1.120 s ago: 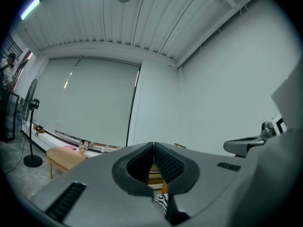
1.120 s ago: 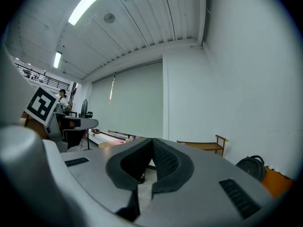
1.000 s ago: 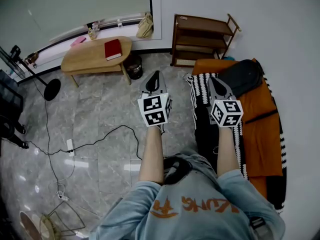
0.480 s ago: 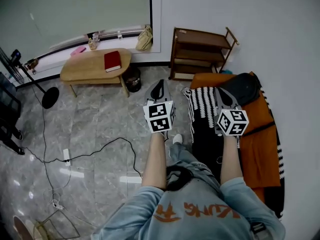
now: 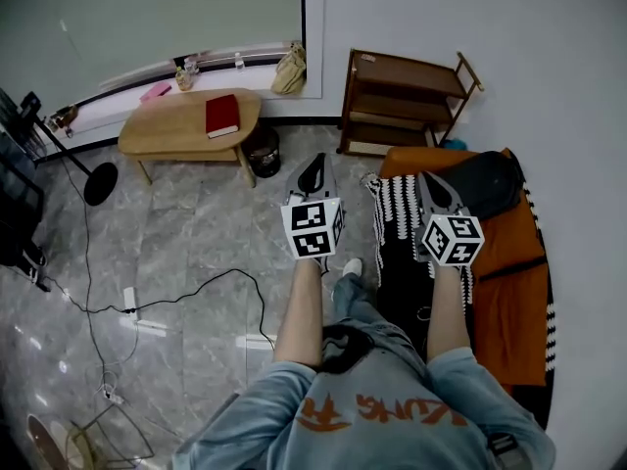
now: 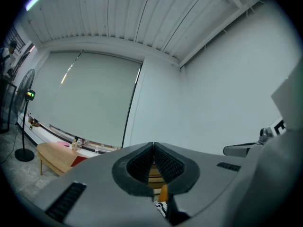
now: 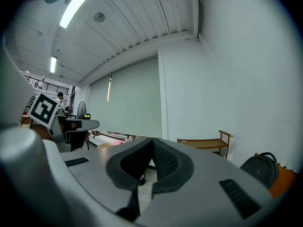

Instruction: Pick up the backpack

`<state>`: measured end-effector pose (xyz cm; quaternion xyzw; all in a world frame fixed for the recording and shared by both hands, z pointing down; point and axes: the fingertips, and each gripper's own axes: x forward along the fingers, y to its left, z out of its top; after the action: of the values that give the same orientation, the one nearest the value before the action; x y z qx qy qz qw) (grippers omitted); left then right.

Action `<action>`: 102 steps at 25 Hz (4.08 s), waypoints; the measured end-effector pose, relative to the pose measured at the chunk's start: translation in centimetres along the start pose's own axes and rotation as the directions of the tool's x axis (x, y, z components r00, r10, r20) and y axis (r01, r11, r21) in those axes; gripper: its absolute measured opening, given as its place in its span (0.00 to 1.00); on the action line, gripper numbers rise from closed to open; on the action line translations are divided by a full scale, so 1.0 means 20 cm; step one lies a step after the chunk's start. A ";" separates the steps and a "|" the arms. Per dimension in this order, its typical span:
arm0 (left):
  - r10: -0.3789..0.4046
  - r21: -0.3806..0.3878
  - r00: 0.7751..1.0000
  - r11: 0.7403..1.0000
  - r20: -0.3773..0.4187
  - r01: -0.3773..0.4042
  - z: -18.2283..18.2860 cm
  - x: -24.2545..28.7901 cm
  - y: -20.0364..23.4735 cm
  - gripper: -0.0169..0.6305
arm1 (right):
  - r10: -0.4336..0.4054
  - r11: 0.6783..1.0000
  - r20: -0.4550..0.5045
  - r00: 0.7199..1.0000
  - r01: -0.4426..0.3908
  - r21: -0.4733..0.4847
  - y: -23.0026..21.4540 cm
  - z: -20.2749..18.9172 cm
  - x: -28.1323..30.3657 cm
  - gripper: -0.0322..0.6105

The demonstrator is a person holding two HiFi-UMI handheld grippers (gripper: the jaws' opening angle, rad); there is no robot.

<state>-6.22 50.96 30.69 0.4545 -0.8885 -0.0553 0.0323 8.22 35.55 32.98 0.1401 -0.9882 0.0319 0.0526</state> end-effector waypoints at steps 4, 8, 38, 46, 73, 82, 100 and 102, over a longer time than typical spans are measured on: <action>-0.008 -0.017 0.999 1.000 -0.033 0.008 -0.11 0.19 0.02 0.06 | 0.007 0.999 -0.037 0.999 -0.005 0.033 -0.11 -0.09 0.19 0.05; -0.020 0.007 0.992 1.000 -0.122 0.021 -0.26 0.37 0.03 0.06 | 0.032 0.997 -0.107 0.994 -0.025 0.068 -0.16 -0.22 0.40 0.05; 0.004 0.085 0.964 0.996 -0.265 0.019 -0.37 1.88 0.14 0.06 | -0.031 0.962 -0.093 0.995 0.055 0.268 -1.18 -0.13 1.71 0.05; -0.029 0.086 0.973 0.995 -0.229 0.050 -0.32 1.99 0.08 0.06 | -0.060 0.964 -0.053 0.997 0.071 0.256 -1.29 -0.04 1.71 0.05; -0.556 -0.101 0.757 0.823 -0.344 0.559 -0.69 2.92 -0.80 0.06 | -0.453 0.795 -0.154 0.878 0.477 0.375 -2.31 -0.33 1.62 0.05; -0.659 -0.166 0.592 0.721 -0.464 0.673 -0.99 3.24 -1.12 0.06 | -0.572 0.656 -0.276 0.773 0.633 0.412 -2.60 -0.56 1.59 0.05; -0.803 -0.338 0.155 0.407 -0.576 0.849 -1.48 3.24 -1.86 0.06 | -0.788 0.209 -0.470 0.396 0.892 0.401 -2.77 -0.90 0.91 0.05; -0.804 -0.357 0.096 0.363 -0.587 0.860 -1.53 3.17 -1.92 0.06 | -0.800 0.145 -0.491 0.345 0.905 0.399 -2.73 -0.93 0.80 0.05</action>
<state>-9.19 -24.91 56.56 0.8576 -0.3913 0.1421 0.3019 10.02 -19.67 55.86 0.6801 -0.6494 0.3276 0.0916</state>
